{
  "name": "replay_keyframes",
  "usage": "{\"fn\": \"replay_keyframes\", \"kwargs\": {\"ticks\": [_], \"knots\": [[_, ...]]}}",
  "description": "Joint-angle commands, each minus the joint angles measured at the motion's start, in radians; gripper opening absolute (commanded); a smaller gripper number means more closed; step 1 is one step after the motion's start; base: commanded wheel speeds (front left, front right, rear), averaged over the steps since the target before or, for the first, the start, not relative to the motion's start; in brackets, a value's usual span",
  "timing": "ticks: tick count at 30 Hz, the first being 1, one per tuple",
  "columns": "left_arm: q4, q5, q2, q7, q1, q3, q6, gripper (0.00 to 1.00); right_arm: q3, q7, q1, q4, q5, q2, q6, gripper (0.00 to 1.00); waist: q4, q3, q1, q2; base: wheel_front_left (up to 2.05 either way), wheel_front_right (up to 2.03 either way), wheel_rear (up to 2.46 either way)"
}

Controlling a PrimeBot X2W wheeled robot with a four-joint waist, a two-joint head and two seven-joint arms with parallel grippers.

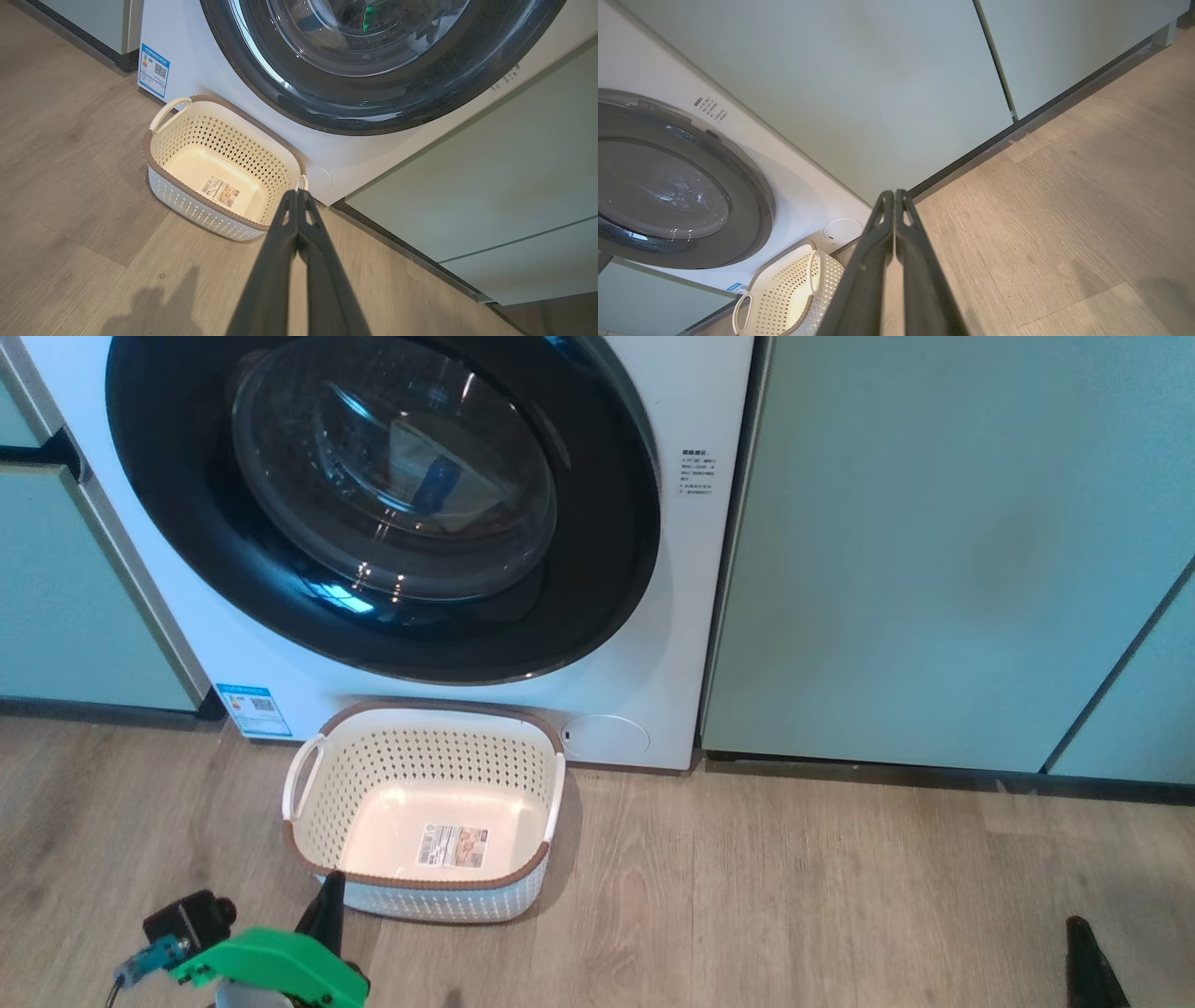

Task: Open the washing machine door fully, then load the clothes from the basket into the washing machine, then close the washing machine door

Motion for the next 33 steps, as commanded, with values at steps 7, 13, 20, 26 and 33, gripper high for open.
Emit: {"fn": "replay_keyframes", "kwargs": {"ticks": [7,13,20,26,33], "knots": [[-0.056,-0.086,0.004,0.023,-0.058,0.029,-0.001,0.0,-0.006,0.023,-0.075,-0.041,0.095,-0.002,0.0,0.0,0.003,0.004,0.0,0.0,0.0,0.0,0.0],[-0.069,-0.137,0.0,0.037,-0.059,0.035,-0.001,0.0,-0.008,0.037,-0.085,-0.044,0.15,-0.002,0.0,0.0,0.005,0.007,0.0,0.0,0.0,0.0,0.0],[-0.09,-0.218,-0.008,0.061,-0.06,0.045,-0.001,0.0,-0.012,0.061,-0.1,-0.05,0.239,-0.002,0.0,0.0,0.008,0.012,0.0,0.0,0.0,0.0,0.0],[-0.105,-0.279,-0.013,0.079,-0.061,0.052,-0.001,0.0,-0.015,0.078,-0.111,-0.054,0.305,-0.002,0.0,0.0,0.01,0.016,0.0,0.0,0.0,0.0,0.0],[-0.123,-0.35,-0.019,0.099,-0.063,0.06,-0.001,0.0,-0.018,0.099,-0.124,-0.058,0.383,-0.002,0.0,0.0,0.013,0.02,0.0,0.0,0.0,0.0,0.0]]}}
